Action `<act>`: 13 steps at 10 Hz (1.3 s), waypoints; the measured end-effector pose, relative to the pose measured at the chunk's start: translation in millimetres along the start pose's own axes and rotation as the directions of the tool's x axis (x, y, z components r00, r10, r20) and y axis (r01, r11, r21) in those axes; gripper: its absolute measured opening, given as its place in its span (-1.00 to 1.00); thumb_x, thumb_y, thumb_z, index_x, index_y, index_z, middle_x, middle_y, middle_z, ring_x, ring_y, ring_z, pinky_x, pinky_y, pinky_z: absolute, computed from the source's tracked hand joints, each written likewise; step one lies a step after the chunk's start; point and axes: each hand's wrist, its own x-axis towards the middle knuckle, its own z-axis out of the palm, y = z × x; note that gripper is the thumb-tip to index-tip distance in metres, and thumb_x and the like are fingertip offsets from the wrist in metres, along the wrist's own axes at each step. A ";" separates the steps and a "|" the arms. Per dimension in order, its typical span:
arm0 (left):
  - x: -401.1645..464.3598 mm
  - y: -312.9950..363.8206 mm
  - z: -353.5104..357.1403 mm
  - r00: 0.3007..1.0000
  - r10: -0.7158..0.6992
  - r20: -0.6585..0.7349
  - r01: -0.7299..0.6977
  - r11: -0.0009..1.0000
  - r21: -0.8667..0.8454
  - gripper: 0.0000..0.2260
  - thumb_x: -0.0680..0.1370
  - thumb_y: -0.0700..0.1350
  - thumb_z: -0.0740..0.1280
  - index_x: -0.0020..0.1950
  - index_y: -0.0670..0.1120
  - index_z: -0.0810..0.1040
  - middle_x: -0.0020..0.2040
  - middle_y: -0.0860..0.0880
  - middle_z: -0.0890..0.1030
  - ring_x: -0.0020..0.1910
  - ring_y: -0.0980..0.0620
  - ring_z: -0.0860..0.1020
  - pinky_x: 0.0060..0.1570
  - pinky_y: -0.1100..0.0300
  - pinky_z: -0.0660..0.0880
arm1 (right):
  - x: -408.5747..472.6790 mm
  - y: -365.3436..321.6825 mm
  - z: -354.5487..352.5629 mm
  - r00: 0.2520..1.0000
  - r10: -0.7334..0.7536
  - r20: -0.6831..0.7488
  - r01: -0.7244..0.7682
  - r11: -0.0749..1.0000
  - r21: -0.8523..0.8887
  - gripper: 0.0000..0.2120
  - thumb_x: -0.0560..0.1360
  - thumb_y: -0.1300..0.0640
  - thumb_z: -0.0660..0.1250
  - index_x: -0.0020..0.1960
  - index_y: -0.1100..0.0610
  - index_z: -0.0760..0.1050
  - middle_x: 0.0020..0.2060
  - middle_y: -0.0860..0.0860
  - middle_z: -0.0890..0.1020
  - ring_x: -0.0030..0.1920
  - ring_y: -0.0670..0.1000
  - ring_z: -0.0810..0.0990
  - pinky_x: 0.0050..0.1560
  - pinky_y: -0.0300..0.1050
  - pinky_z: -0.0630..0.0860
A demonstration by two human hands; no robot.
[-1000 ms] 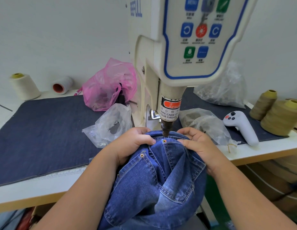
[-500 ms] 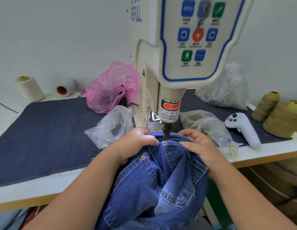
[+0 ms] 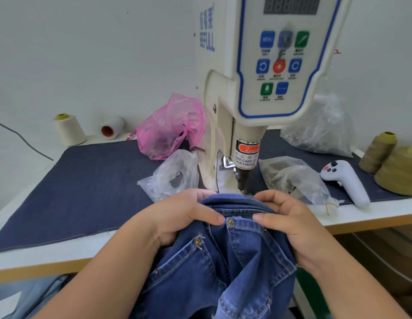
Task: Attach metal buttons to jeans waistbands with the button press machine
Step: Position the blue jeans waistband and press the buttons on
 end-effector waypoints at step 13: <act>-152.3 42.5 -15.6 0.940 0.308 -0.145 -0.184 0.817 0.547 -0.51 0.11 0.21 0.66 -0.22 -0.08 0.60 -0.35 -0.12 0.57 -0.35 -0.08 0.52 -0.21 -0.02 0.42 | -11.1 -43.2 103.5 0.901 -0.293 0.318 0.301 0.953 0.026 -0.78 0.43 0.27 0.40 -0.22 -0.06 0.59 -0.29 -0.04 0.64 -0.24 -0.05 0.62 -0.22 -0.20 0.54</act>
